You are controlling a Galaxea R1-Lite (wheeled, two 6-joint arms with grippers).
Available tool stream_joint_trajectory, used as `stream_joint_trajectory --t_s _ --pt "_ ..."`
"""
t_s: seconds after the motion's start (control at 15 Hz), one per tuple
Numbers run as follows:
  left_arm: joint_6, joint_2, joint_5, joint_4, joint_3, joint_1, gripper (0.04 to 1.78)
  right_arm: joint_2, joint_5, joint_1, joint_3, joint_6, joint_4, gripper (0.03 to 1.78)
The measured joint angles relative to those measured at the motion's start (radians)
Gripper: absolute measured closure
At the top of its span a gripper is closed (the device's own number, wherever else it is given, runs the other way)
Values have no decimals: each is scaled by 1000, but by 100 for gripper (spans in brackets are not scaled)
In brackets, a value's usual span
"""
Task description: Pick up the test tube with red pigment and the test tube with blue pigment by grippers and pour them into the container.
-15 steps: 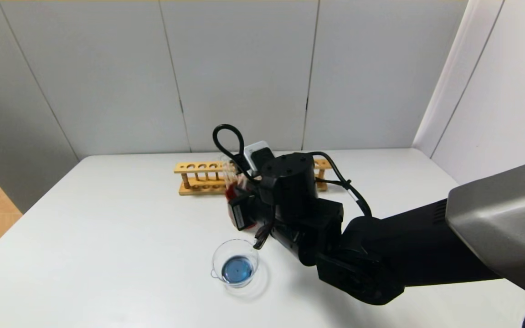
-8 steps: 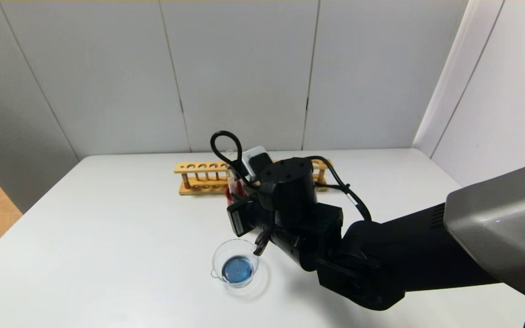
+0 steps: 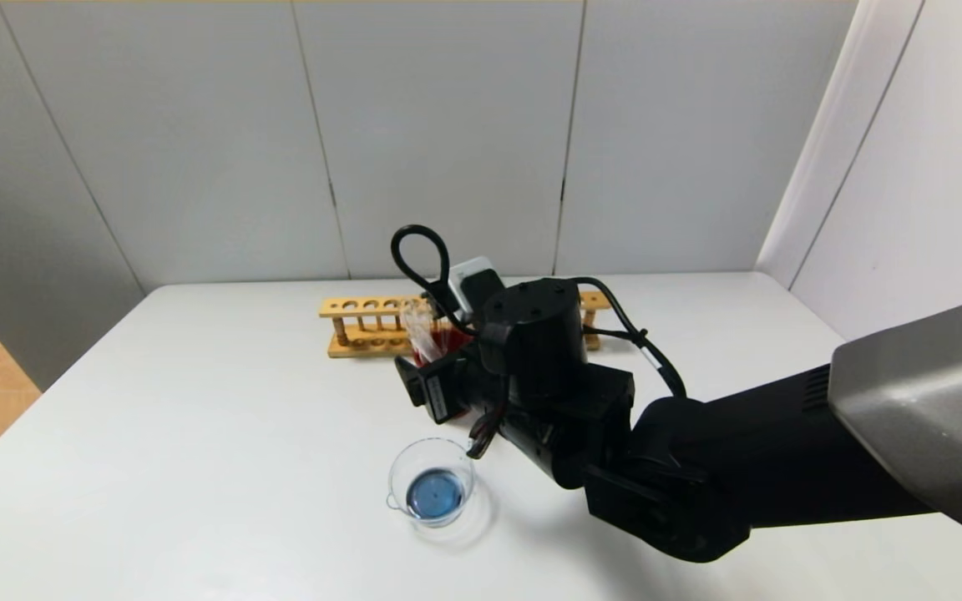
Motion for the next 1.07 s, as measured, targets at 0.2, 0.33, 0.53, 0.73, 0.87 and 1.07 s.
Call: stream_joint_trajectory --t_s 0.2,0.33,0.53,0.73,0.87,1.07 --pt "0 0 0 0 0 0 11 -32 -1 -9 -11 -3 0 8" --pt "0 0 0 0 0 0 11 -58 -4 -11 -26 -9 0 8" --pt "0 0 0 0 0 0 11 -111 -5 -24 -48 -44 1 8" --pt "0 0 0 0 0 0 11 -187 -7 -59 -66 -115 4 8" --pt "0 0 0 0 0 0 11 -231 -12 -81 -71 -149 8 8" --pt "0 0 0 0 0 0 11 -281 -34 -115 -73 -184 13 8"
